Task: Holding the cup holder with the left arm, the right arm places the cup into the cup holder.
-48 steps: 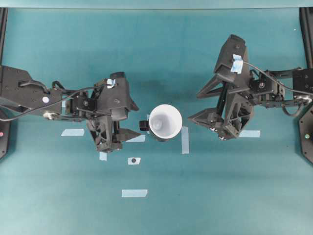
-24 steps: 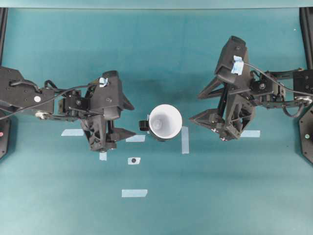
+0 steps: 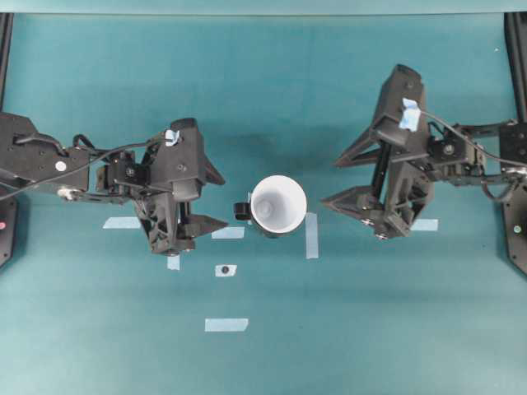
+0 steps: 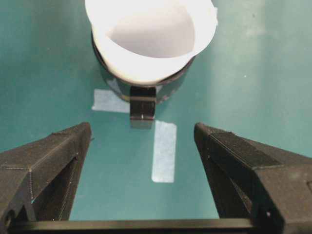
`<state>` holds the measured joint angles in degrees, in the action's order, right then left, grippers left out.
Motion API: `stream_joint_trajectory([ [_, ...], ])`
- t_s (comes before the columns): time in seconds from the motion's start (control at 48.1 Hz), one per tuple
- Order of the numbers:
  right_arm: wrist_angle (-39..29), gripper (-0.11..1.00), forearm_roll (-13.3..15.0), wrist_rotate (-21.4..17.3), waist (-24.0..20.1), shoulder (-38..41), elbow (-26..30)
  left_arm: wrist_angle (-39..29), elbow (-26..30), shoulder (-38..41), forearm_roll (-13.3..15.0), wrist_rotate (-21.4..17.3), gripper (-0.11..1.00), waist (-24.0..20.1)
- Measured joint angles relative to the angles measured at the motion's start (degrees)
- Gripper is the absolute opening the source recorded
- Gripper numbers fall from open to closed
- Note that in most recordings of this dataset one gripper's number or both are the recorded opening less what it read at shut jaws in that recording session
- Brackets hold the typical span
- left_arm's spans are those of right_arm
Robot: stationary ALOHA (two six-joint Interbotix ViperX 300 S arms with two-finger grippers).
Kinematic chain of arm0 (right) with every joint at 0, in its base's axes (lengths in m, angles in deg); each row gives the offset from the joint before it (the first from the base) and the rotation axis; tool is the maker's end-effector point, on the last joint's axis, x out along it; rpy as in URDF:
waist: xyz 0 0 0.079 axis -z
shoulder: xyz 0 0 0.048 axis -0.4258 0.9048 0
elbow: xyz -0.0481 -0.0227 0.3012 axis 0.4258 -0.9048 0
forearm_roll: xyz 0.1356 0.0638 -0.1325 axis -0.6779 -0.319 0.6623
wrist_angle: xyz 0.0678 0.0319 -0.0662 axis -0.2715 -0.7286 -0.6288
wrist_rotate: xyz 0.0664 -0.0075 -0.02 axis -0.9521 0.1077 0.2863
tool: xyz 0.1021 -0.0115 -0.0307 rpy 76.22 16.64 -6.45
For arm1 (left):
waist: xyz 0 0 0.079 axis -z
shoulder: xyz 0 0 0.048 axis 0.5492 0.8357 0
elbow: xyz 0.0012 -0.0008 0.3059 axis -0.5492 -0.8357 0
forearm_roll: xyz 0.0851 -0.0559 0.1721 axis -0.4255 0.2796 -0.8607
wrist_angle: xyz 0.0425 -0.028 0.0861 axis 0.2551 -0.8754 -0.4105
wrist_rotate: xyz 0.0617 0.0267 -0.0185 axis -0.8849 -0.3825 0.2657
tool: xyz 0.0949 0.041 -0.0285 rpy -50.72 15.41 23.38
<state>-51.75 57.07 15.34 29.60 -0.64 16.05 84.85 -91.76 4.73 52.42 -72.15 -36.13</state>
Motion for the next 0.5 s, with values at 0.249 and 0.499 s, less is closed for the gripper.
stream_joint_trajectory([
  [0.249,0.0,0.93,1.1,0.7,0.0,-2.4,-1.8,0.0,-0.1,0.1,0.1,0.0,0.91,0.0],
  [0.499,-0.1,0.93,1.1,3.6,-0.4,-3.6,-2.5,0.0,-0.1,0.0,0.0,-0.1,0.91,0.0],
])
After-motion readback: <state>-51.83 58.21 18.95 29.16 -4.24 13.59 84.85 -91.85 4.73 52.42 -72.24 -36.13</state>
